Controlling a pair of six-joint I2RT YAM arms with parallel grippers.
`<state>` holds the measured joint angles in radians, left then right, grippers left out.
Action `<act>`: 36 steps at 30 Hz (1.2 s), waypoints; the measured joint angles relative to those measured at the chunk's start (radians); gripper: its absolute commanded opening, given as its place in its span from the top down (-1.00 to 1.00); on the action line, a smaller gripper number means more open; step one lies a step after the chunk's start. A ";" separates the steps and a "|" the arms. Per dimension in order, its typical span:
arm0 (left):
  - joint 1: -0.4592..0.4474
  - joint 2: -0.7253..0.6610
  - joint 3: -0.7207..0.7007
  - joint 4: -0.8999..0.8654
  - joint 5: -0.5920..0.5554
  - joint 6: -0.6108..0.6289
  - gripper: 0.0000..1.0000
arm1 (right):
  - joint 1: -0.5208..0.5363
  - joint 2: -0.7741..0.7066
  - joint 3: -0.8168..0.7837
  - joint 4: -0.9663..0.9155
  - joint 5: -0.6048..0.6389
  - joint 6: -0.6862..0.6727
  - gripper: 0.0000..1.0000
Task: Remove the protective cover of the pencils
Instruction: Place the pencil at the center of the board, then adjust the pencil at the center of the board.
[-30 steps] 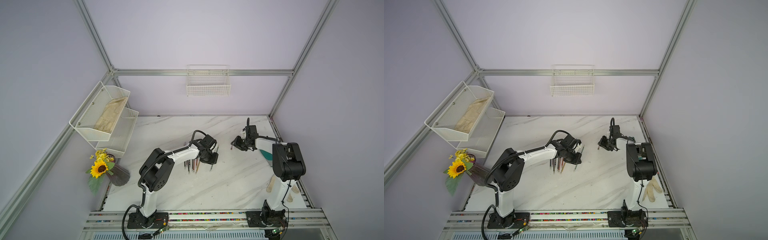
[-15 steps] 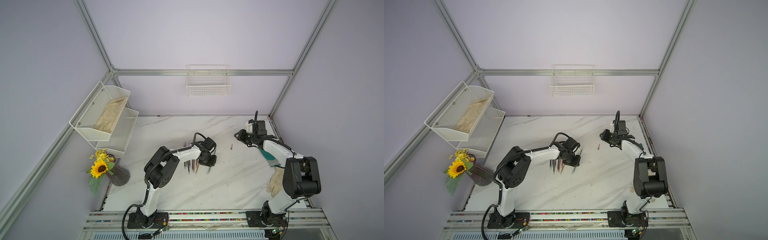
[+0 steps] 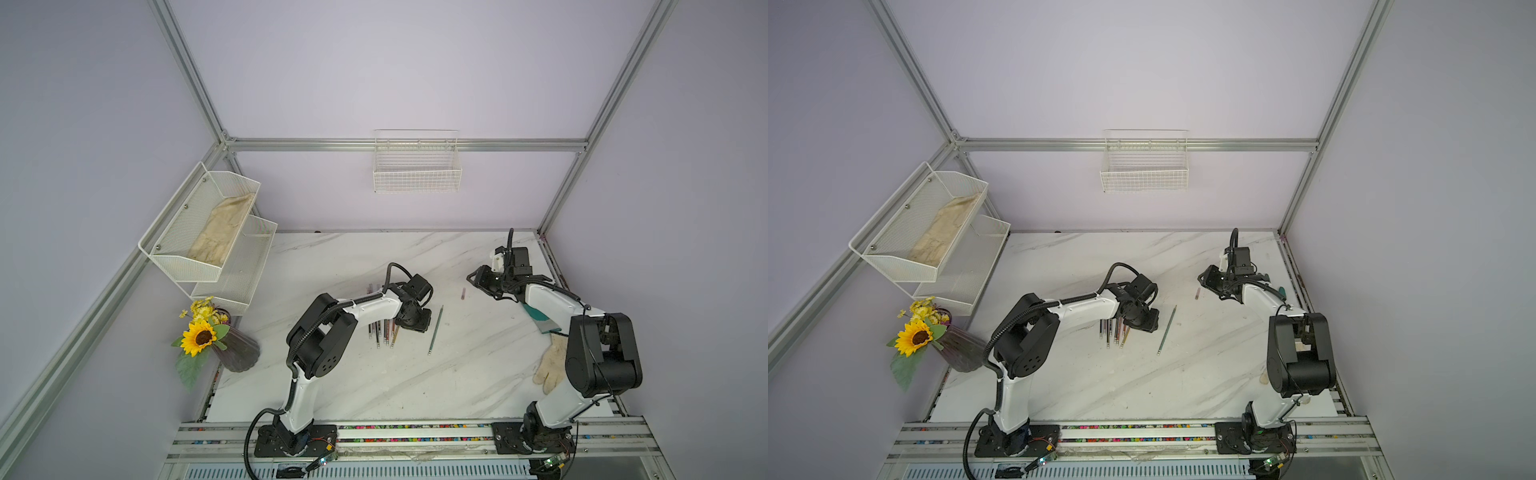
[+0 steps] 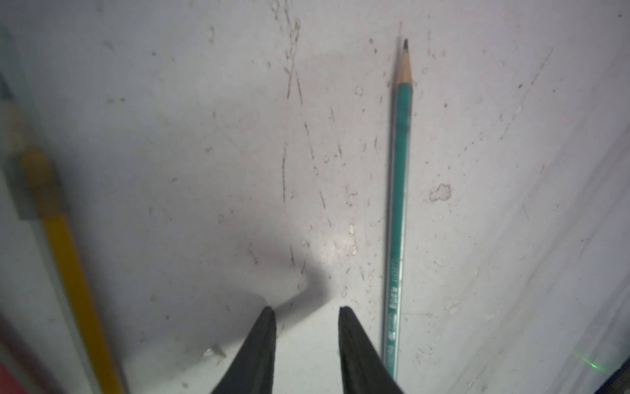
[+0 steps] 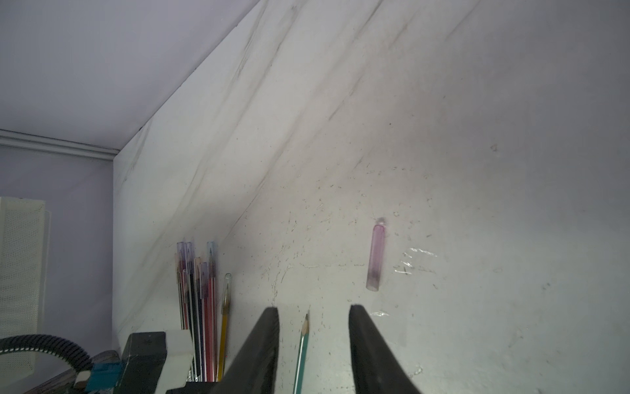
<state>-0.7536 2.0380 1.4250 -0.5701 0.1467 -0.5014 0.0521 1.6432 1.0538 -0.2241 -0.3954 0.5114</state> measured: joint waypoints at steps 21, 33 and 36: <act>0.125 -0.224 -0.121 -0.111 -0.071 0.102 0.41 | 0.303 -0.171 -0.447 0.224 -0.092 0.222 0.26; 0.124 -0.219 -0.129 -0.110 -0.029 0.123 0.42 | 0.307 -0.031 -0.448 0.382 -0.122 0.266 0.26; 0.124 -0.206 -0.129 -0.106 -0.019 0.124 0.42 | 0.309 -0.027 -0.448 0.391 -0.123 0.270 0.27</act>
<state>-0.6296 1.8320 1.2957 -0.6765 0.1280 -0.3775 0.3614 1.6161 0.6060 0.1665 -0.5182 0.7811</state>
